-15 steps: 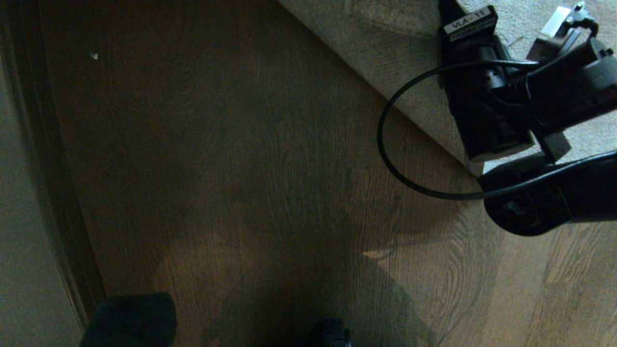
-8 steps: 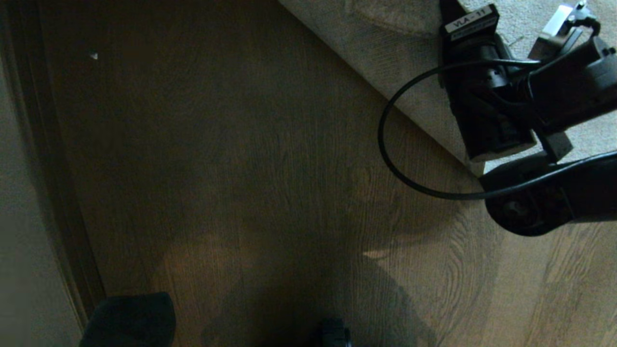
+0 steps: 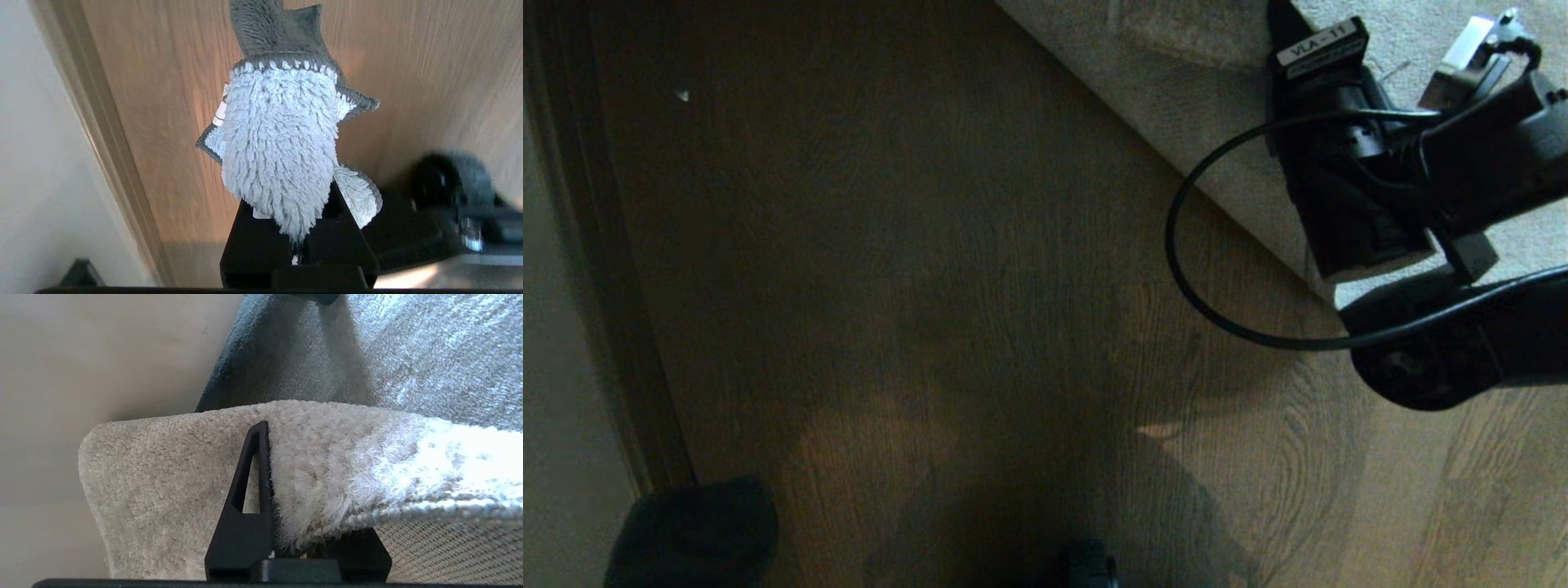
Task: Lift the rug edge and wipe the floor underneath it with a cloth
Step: Lay down the carpet
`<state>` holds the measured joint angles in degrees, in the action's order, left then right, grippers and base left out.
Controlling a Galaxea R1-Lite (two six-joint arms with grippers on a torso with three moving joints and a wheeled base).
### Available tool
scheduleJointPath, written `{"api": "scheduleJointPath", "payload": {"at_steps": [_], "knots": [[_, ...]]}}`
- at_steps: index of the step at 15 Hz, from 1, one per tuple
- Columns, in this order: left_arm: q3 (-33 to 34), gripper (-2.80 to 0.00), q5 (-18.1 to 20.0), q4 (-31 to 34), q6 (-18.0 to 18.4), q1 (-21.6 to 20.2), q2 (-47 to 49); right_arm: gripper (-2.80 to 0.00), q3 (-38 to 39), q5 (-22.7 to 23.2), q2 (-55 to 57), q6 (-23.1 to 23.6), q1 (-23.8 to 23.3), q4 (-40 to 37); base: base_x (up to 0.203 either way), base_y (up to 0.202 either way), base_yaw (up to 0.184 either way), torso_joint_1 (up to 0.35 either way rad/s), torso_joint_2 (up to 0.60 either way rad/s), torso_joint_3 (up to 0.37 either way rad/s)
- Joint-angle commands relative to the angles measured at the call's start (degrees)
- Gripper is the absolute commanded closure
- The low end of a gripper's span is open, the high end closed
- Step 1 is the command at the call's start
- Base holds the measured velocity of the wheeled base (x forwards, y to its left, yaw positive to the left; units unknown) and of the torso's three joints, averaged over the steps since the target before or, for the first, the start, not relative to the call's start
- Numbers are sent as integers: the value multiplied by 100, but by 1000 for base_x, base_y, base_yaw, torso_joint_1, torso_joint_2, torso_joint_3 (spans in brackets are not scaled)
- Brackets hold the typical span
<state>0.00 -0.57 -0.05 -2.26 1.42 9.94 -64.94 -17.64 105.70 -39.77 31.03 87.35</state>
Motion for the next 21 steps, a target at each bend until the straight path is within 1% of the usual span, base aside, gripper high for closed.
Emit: {"api": "scheduleJointPath", "payload": {"at_steps": [1, 6, 8, 12, 15, 21], "knots": [[0, 0, -13, -3, -3, -84, -910, 0, 24, -3, 20, -22, 90, 261, 0, 0, 0, 0, 0, 0], [0, 0, -22, -4, -2, -99, -994, 0, 42, -25, 55, -30, 462, 261, 0, 0, 0, 0, 0, 0], [0, 0, -22, -2, -2, -101, -994, 0, 25, -29, 46, -59, 535, 261, 0, 0, 0, 0, 0, 0], [0, 0, -22, -4, -2, -98, -994, 0, 85, -108, 3, -227, 841, 261, 0, 0, 0, 0, 0, 0], [0, 0, -22, -4, -2, -107, -994, 0, 263, -126, 3, -382, 1045, 261, 0, 0, 0, 0, 0, 0], [0, 0, -22, -4, -2, -106, -994, 0, 652, -108, 51, -417, 1568, 261, 0, 0, 0, 0, 0, 0]]}}
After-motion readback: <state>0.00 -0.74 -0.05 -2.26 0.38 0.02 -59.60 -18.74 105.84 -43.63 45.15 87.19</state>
